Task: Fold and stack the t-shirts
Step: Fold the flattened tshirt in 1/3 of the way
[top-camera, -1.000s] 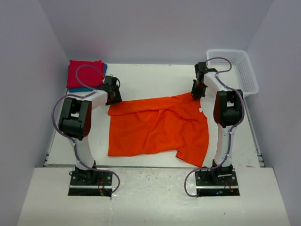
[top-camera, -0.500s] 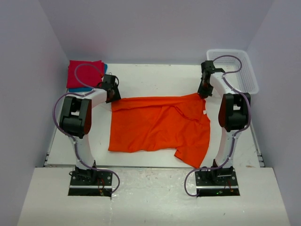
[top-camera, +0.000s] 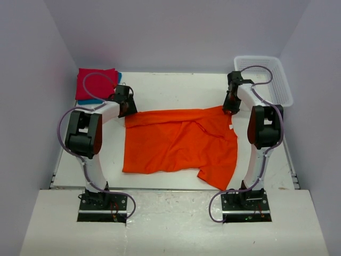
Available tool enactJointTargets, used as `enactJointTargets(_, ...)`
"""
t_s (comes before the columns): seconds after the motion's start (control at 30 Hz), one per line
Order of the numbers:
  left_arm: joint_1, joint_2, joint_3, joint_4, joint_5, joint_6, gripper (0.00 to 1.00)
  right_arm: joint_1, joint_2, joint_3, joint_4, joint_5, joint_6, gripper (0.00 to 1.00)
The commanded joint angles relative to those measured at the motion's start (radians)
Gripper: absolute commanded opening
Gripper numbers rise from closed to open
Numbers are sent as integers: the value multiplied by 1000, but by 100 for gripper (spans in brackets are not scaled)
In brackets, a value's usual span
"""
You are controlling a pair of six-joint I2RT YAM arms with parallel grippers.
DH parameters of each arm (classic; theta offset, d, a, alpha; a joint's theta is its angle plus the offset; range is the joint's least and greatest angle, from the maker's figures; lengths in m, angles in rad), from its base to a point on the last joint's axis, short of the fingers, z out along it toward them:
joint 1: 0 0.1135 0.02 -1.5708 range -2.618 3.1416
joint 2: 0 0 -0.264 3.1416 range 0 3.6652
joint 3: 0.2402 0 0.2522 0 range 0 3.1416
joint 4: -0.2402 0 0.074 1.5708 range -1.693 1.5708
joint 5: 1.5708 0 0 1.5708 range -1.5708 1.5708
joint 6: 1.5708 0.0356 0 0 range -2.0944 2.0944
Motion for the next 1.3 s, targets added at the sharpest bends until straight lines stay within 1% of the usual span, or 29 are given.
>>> enactJointTargets(0.0, 15, -102, -25, 8, -2, 18, 58, -3, -46, -22, 21, -2, -2, 36)
enactJointTargets(0.07, 13, -148, -35, 17, 5, 21, 60, 0, -84, -44, 34, 3, 0, 42)
enactJointTargets(0.13, 9, -181, -37, 17, 10, 24, 63, 5, -126, -53, 33, 12, 3, 44)
enactJointTargets(0.17, 5, -191, -37, 16, 9, 26, 63, 8, -141, -68, 36, 13, 0, 47)
enactJointTargets(0.23, -5, -216, -43, 11, 4, 29, 67, 23, -167, -79, 33, 6, -5, 50)
enactJointTargets(0.37, -19, -241, -63, 7, -5, 29, 68, 78, -226, -110, 36, 4, -14, 53)
enactJointTargets(0.43, -24, -245, -77, 4, -2, 30, 66, 107, -239, -114, 35, 30, -12, 63)
enactJointTargets(0.5, -27, -251, -98, 1, -4, 29, 65, 118, -262, -130, 42, 33, -11, 76)
enactJointTargets(0.6, -31, -271, -127, 8, 1, 23, 62, 135, -288, -165, 71, -26, -19, 77)
enactJointTargets(0.67, -34, -277, -156, 13, 11, 18, 56, 140, -292, -194, 96, -80, -19, 73)
enactJointTargets(0.7, -39, -281, -167, 25, 18, 18, 51, 143, -290, -205, 105, -92, -20, 65)
enactJointTargets(0.73, -41, -284, -184, 30, 31, 16, 39, 147, -290, -215, 113, -103, -23, 16)
enactJointTargets(0.77, -42, -285, -190, 39, 41, 16, 31, 152, -289, -237, 129, -118, -20, 0)
enactJointTargets(0.8, -44, -285, -205, 47, 51, 16, 23, 160, -289, -246, 137, -120, -20, 0)
enactJointTargets(0.83, -44, -285, -210, 50, 68, 15, 11, 164, -282, -252, 142, -120, -20, 0)
enactJointTargets(0.87, -45, -284, -215, 57, 70, 13, 8, 169, -279, -261, 146, -119, -20, 0)
enactJointTargets(0.93, -51, -271, -218, 60, 71, 12, 4, 175, -258, -266, 150, -122, -23, 0)
enactJointTargets(1.0, -53, -262, -219, 60, 70, 13, 3, 180, -244, -266, 146, -123, -22, 0)
enactJointTargets(1.27, -53, -190, -219, 57, 39, 13, 2, 219, -187, -294, 168, -128, -6, 0)
